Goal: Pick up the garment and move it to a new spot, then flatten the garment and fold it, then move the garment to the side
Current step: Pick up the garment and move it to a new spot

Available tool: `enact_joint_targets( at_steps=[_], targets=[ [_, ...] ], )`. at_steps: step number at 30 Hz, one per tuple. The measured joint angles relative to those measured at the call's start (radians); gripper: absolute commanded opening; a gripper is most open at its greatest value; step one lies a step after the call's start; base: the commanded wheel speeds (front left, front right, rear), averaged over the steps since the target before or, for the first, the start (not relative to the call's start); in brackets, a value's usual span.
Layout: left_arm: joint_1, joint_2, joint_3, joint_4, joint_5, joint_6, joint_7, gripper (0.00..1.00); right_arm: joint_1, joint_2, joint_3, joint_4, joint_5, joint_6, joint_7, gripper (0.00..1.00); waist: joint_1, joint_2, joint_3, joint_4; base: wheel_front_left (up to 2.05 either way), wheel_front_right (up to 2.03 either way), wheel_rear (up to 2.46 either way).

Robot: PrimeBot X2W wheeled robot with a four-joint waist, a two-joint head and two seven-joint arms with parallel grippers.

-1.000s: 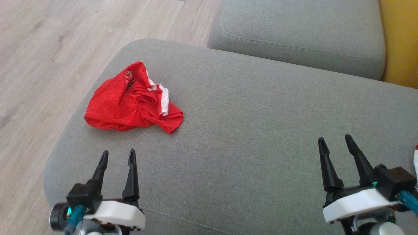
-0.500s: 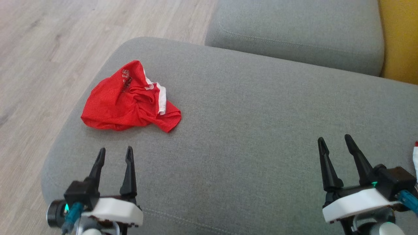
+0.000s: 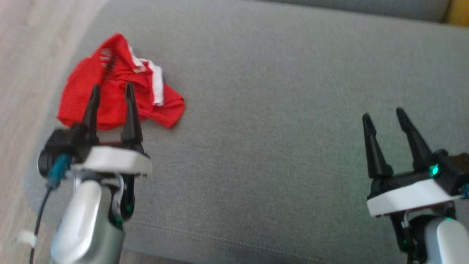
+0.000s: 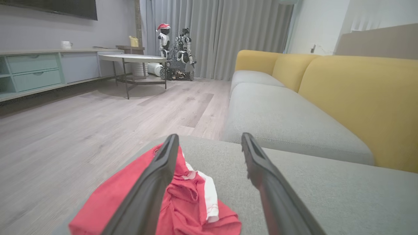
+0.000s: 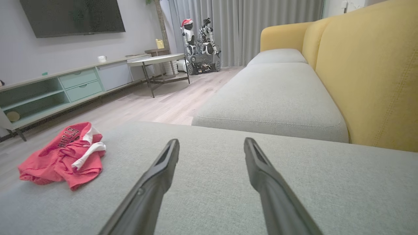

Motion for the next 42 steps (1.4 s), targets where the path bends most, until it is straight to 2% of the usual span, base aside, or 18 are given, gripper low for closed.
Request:
enact_joint_targets(
  at_steps=[12, 17, 21, 22, 23, 24, 29, 33, 35, 42],
  targets=[
    [-0.331, 0.016, 0.040, 0.466, -0.047, -0.084, 0.044, 1.00, -0.094, -0.040, 0.000, -0.012, 0.003, 0.000, -0.012, 1.00, 0.0000, 0.0000, 0.211, -0.095, 0.00, 0.00, 0.00],
    [-0.439, 0.041, 0.033, 0.675, -0.048, -0.116, 0.092, 1.00, -0.106, -0.042, 0.003, 0.000, 0.010, 0.000, -0.019, 1.00, 0.0000, 0.0000, 0.247, -0.116, 0.00, 0.00, 0.00],
    [-0.488, 0.044, 0.026, 0.776, -0.048, -0.137, 0.119, 1.00, -0.111, -0.044, 0.005, 0.008, 0.012, 0.000, -0.019, 1.00, 0.0000, 0.0000, 0.250, -0.119, 0.00, 0.00, 0.00],
    [-0.503, 0.044, 0.026, 0.803, -0.048, -0.140, 0.124, 0.85, -0.116, -0.044, 0.008, 0.010, 0.012, 0.000, -0.020, 1.00, 0.0000, 0.0000, 0.249, -0.120, 0.00, 0.00, 0.00],
    [-0.516, 0.044, 0.025, 0.825, -0.048, -0.141, 0.125, 0.26, -0.122, -0.044, 0.011, 0.012, 0.012, 0.000, -0.022, 1.00, 0.0000, 0.0000, 0.247, -0.120, 0.00, 0.00, 0.00],
    [-0.526, 0.044, 0.024, 0.844, -0.048, -0.146, 0.124, 0.00, -0.128, -0.045, 0.012, 0.013, 0.012, 0.000, -0.022, 1.00, 0.0000, 0.0000, 0.245, -0.121, 0.00, 0.00, 0.00],
    [-0.534, 0.050, 0.016, 0.900, -0.037, -0.142, 0.058, 0.00, -0.129, -0.044, 0.013, 0.026, 0.021, 0.000, -0.031, 1.00, 0.0000, 0.0000, 0.224, -0.123, 0.00, 0.00, 0.00],
    [-0.514, 0.055, 0.030, 0.861, -0.038, -0.128, 0.012, 0.00, -0.120, -0.042, 0.010, 0.034, 0.021, 0.000, -0.041, 1.00, 0.0000, 0.0000, 0.193, -0.123, 0.00, 0.00, 0.00],
    [-0.486, 0.057, 0.041, 0.799, -0.042, -0.119, 0.007, 0.00, -0.116, -0.041, 0.006, 0.040, 0.021, 0.000, -0.048, 1.00, 0.0000, 0.0000, 0.173, -0.122, 0.00, 0.00, 0.00],
    [-0.268, 0.065, 0.083, 0.401, 0.020, -0.064, 0.007, 0.00, -0.061, -0.024, -0.002, 0.066, 0.021, 0.000, -0.059, 1.00, 0.0000, 0.0000, 0.078, -0.121, 0.00, 0.00, 0.00]
  ],
)
